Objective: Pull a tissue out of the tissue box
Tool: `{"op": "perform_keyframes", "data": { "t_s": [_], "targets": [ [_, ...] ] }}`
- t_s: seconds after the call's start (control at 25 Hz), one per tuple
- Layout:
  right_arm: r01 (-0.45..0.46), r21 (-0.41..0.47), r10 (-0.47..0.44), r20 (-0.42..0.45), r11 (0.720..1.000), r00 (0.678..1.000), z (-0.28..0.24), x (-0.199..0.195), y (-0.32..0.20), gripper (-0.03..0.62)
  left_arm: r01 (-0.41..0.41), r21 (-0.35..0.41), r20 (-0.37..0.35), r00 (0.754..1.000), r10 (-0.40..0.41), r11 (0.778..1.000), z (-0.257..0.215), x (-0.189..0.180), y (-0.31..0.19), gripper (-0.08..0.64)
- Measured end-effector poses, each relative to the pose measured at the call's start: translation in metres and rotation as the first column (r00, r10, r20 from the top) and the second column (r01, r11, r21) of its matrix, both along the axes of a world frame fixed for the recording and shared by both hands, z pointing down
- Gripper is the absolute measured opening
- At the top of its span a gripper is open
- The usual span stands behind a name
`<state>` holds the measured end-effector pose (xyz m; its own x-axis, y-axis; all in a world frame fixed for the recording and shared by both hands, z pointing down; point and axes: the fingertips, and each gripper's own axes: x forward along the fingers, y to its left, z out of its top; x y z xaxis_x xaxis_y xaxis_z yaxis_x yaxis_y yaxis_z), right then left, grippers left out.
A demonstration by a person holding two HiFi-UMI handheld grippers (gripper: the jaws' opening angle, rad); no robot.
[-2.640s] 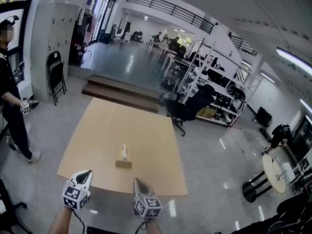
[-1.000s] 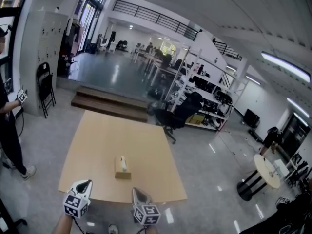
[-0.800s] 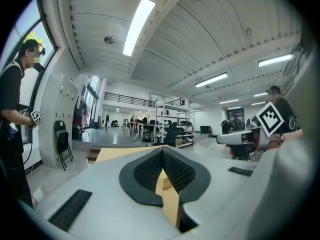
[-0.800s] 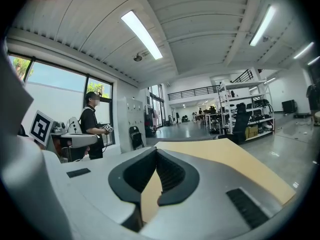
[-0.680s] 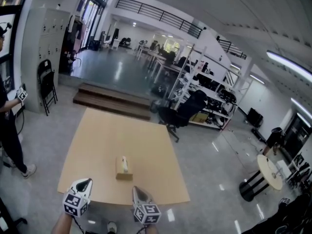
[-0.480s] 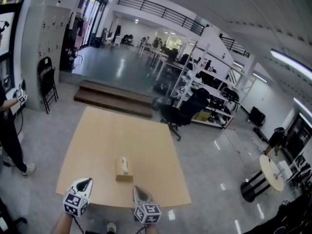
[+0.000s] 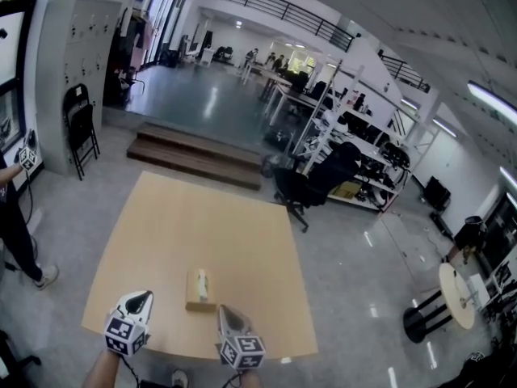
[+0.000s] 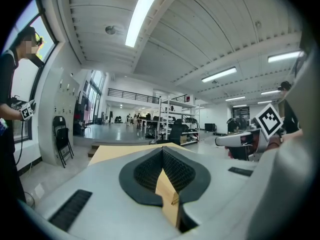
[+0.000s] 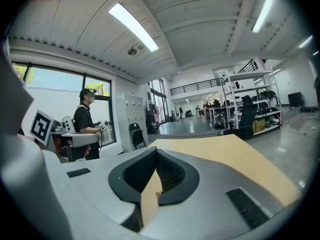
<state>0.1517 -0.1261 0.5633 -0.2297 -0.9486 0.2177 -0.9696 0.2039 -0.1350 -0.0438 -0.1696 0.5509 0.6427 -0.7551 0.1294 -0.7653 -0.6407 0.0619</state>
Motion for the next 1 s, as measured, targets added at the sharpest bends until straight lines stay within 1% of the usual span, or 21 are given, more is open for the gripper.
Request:
{"op": "perform_keyframes", "data": {
  "t_s": [0.16,0.32,0.6,0.8,1.0],
  "targets": [
    [0.014,-0.001,-0.014,0.009,1.000,1.000,0.005,0.012,-0.019,0.011,0.018,-0.014,0.005,1.000,-0.018,1.000,0.007,0.011,-0.017,0.006],
    [0.047,-0.001,-0.047,0.014,0.999,0.999,0.009,0.014,-0.036,0.011,0.046,-0.035,0.016,0.999,-0.046,0.998,0.017,0.013,-0.034,0.006],
    [0.093,-0.012,-0.092,0.041,0.996,0.995,0.020,0.021,-0.066,0.011,0.080,-0.040,0.026,0.997,-0.079,0.996,0.019,0.024,-0.062,0.006],
    [0.106,-0.025,-0.105,0.047,0.994,0.993,0.022,0.028,-0.081,0.012,0.076,-0.041,0.033,0.997,-0.075,0.996,0.021,0.033,-0.072,0.006],
    [0.099,-0.017,-0.099,0.044,0.995,0.994,0.020,0.032,-0.093,0.012,0.070,-0.032,0.032,0.997,-0.069,0.997,0.017,0.037,-0.083,0.006]
  ]
}}
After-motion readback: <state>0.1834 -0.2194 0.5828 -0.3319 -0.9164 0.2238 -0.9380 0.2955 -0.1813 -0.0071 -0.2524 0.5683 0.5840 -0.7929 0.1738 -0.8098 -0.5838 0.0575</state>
